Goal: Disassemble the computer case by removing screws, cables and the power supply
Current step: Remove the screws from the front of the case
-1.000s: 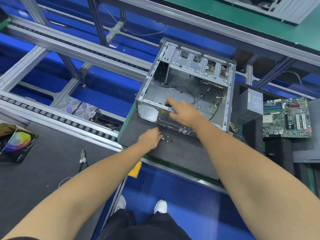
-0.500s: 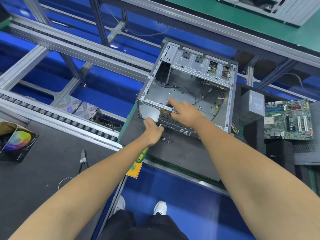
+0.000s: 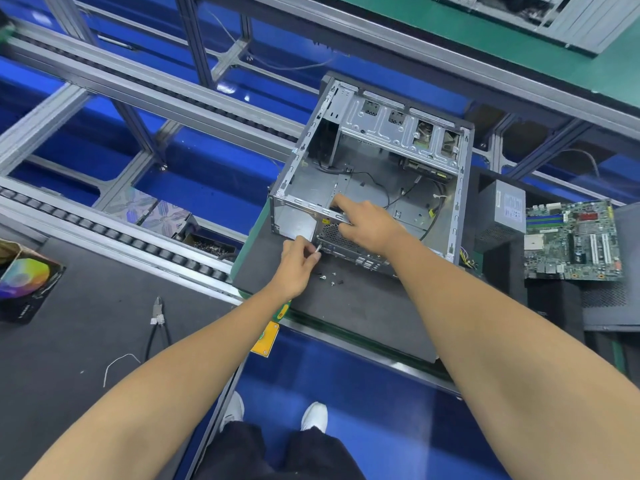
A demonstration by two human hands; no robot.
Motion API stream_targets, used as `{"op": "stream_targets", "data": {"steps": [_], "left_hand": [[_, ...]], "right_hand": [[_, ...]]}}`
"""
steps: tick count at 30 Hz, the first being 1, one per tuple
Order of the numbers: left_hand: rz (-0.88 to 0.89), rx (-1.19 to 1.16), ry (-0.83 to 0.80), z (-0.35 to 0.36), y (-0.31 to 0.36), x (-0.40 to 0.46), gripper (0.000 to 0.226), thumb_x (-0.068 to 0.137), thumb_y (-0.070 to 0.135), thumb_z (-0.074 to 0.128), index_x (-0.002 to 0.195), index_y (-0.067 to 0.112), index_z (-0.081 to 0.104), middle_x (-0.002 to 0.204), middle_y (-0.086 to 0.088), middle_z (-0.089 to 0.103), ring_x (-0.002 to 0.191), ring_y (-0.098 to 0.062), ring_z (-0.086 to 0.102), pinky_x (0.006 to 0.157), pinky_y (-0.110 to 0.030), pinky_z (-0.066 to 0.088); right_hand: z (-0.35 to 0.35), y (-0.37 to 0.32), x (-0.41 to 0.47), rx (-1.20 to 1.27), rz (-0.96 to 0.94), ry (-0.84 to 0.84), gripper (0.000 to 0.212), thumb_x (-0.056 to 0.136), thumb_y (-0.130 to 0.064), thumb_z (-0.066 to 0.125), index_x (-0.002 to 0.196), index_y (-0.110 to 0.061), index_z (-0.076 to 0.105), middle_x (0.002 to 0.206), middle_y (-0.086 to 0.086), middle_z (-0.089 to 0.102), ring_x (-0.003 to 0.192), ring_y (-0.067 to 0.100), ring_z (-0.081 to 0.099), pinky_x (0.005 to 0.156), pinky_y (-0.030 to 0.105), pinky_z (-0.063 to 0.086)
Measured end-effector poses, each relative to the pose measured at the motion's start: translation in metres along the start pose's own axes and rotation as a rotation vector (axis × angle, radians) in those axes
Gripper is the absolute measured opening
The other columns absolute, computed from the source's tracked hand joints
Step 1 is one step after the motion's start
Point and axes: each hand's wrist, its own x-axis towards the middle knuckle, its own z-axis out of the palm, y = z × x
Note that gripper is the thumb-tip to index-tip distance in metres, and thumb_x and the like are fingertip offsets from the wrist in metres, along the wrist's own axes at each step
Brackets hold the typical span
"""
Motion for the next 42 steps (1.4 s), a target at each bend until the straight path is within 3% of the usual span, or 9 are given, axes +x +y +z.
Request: {"op": "stream_targets", "data": {"steps": [3,6,9,14,21,32,42], "left_hand": [[0.048,-0.025,0.053,0.0,-0.004,-0.001,0.009,0.104,0.024,0.06,0.101,0.016,0.055,0.111,-0.009,0.048,0.072,-0.018,0.057,0.067,-0.031,0.052],[0.003,-0.096,0.112,-0.001,-0.005,-0.004,0.011,0.101,0.035,0.062,0.1,0.025,0.058,0.102,-0.002,0.058,0.075,-0.013,0.063,0.056,-0.034,0.062],[-0.031,-0.084,0.109,-0.002,-0.007,-0.004,0.009,0.101,0.044,0.057,0.097,0.037,0.054,0.084,0.007,0.067,0.065,-0.012,0.066,0.055,-0.042,0.062],[0.073,-0.149,0.069,-0.002,-0.004,0.002,0.011,0.109,0.032,0.043,0.103,0.024,0.045,0.076,0.002,0.072,0.048,-0.013,0.052,0.052,-0.032,0.047],[0.089,-0.168,0.041,0.004,-0.005,-0.001,0.008,0.11,0.029,0.043,0.103,0.025,0.045,0.073,-0.002,0.07,0.048,-0.018,0.05,0.051,-0.033,0.045],[0.083,-0.107,0.055,0.007,0.002,0.0,0.009,0.11,0.03,0.043,0.101,0.026,0.043,0.072,0.0,0.07,0.05,-0.011,0.051,0.052,-0.033,0.046],[0.059,-0.067,0.069,0.008,0.002,-0.001,0.01,0.109,0.033,0.043,0.101,0.03,0.044,0.07,-0.001,0.068,0.056,-0.009,0.053,0.06,-0.044,0.05]], "right_hand": [[0.001,0.001,0.001,0.004,-0.004,0.002,0.029,0.082,-0.032,0.045,0.111,-0.031,0.039,0.063,-0.002,0.047,0.058,0.017,0.047,0.051,0.031,0.025],[0.002,0.001,0.001,0.011,-0.003,-0.001,0.031,0.082,-0.032,0.046,0.112,-0.033,0.039,0.063,-0.001,0.047,0.059,0.018,0.048,0.051,0.031,0.025],[0.001,0.001,0.002,0.031,0.003,-0.009,0.033,0.08,-0.032,0.045,0.113,-0.035,0.04,0.064,0.001,0.049,0.06,0.022,0.049,0.051,0.031,0.027],[0.0,0.0,0.001,0.064,0.009,-0.014,0.032,0.082,-0.032,0.046,0.112,-0.038,0.042,0.065,0.002,0.052,0.06,0.023,0.052,0.053,0.032,0.034],[0.0,0.0,0.001,0.045,0.023,-0.023,0.029,0.085,-0.029,0.048,0.111,-0.039,0.041,0.066,0.001,0.054,0.061,0.02,0.052,0.053,0.031,0.033],[0.002,0.001,0.001,0.033,0.026,-0.016,0.028,0.085,-0.031,0.047,0.11,-0.041,0.039,0.064,0.001,0.054,0.057,0.019,0.051,0.051,0.03,0.031],[0.001,0.001,0.002,0.024,0.023,-0.024,0.031,0.083,-0.033,0.046,0.113,-0.04,0.04,0.074,0.006,0.061,0.059,0.02,0.054,0.052,0.03,0.034]]}}
